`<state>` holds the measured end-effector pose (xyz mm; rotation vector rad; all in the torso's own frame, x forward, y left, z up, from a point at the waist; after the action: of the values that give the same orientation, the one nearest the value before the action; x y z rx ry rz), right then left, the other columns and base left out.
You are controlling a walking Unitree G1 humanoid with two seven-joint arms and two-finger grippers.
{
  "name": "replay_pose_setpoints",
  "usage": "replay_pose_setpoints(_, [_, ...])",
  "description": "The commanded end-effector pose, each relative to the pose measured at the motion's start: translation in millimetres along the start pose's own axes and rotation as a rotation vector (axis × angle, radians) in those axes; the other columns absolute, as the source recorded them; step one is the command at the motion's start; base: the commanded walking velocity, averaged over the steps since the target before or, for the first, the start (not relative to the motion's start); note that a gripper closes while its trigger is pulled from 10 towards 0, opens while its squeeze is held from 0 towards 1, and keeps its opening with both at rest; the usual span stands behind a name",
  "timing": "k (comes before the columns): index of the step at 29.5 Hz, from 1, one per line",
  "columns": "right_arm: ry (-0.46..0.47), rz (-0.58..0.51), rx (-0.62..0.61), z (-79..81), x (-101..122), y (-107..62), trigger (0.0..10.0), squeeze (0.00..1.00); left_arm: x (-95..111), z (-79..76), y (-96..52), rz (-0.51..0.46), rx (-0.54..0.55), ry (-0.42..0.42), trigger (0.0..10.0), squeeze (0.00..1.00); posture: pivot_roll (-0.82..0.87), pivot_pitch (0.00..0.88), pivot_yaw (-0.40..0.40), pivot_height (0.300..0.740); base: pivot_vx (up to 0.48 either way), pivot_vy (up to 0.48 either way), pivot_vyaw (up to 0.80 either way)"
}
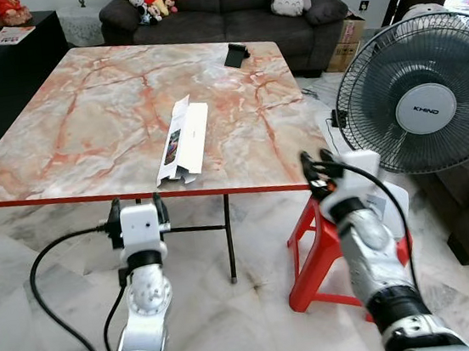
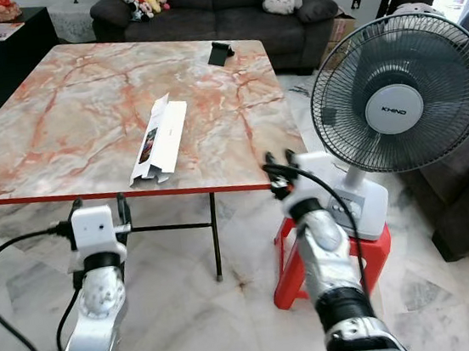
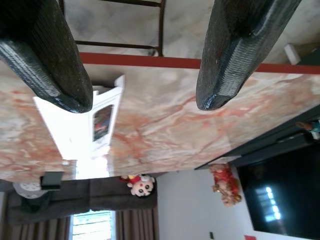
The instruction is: Picking trash to rubbish bin
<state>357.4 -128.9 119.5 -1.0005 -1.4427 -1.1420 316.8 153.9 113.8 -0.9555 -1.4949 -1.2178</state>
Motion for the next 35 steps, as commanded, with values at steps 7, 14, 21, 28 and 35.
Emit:
replay_pose_setpoints(7, [-0.020, 0.020, 0.024, 10.4, -1.6, -1.1, 10.0, 0.00, 3.6, 1.0, 3.2, 0.022, 0.002, -0.010, 10.0, 0.00, -0.01, 0.000, -0.071, 0.740, 0.000, 0.000, 0.30])
replay_pose_setpoints(14, [0.020, 0.030, 0.027, 14.3, -2.5, -1.9, 10.0, 0.00, 1.9, 4.2, 1.8, 0.041, 0.026, -0.002, 10.0, 0.00, -0.01, 0.000, -0.076, 0.740, 0.000, 0.000, 0.00])
replay_pose_setpoints(21, [-0.001, 0.036, 0.061, 18.6, -3.6, -3.5, 10.0, 0.00, -0.6, 3.9, -2.1, 0.053, 0.032, 0.005, 10.0, 0.00, 0.00, 0.000, -0.085, 0.740, 0.070, 0.000, 0.44])
replay_pose_setpoints(28, [0.012, 0.037, 0.062, 19.7, -1.7, -1.2, 10.0, 0.00, -0.6, 5.1, -1.9, 0.056, 0.038, 0.010, 10.0, 0.00, 0.00, 0.000, -0.086, 0.740, 0.272, 0.000, 0.00])
replay_pose_setpoints(35, [0.018, 0.051, 0.069, 23.5, -2.2, 0.0, 10.0, 0.00, 1.1, 5.3, 0.7, 0.054, 0.037, 0.036, 10.0, 0.00, -0.01, 0.000, -0.092, 0.740, 0.316, 0.000, 0.00])
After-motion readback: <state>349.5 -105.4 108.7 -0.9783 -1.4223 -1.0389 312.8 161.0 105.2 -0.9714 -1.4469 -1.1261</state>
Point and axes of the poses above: a point about 5 cm out from each wrist's last joint towards the gripper, its own y axis pointing out of the wrist towards the gripper, its own x axis along the axis of the wrist's last joint, z = x × y, the point moved 1 cm from there along y, pointing out of the wrist towards the gripper, and after that the axes turned 12 degrees about -y, right-handed, at the moved point
